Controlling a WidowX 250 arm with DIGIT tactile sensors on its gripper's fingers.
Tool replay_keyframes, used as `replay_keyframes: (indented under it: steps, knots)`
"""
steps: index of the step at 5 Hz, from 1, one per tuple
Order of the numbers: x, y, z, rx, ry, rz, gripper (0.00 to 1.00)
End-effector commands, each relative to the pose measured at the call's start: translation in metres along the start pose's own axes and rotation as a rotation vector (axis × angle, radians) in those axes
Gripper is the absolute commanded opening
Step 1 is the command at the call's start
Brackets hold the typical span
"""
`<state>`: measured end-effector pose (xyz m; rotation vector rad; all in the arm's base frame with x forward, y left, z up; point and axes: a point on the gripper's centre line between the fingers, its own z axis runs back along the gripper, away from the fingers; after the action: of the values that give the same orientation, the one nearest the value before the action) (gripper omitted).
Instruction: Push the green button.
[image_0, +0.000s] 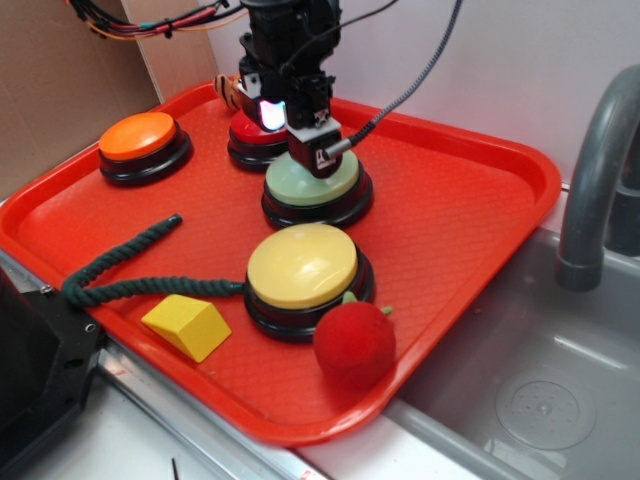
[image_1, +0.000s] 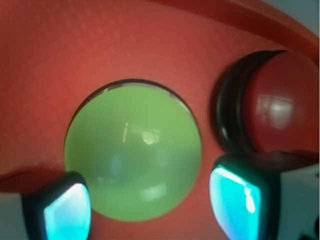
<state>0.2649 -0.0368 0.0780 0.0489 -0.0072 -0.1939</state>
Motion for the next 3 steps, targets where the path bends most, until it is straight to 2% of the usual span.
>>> replay_keyframes:
  steps: [1,2,3]
  knots:
    - [0.007,0.001,0.013,-0.016,-0.06,-0.002,1.0]
    - [0.004,0.002,-0.012,-0.053,-0.028,-0.005,1.0]
    - [0.004,0.001,-0.022,-0.048,-0.012,-0.01,1.0]
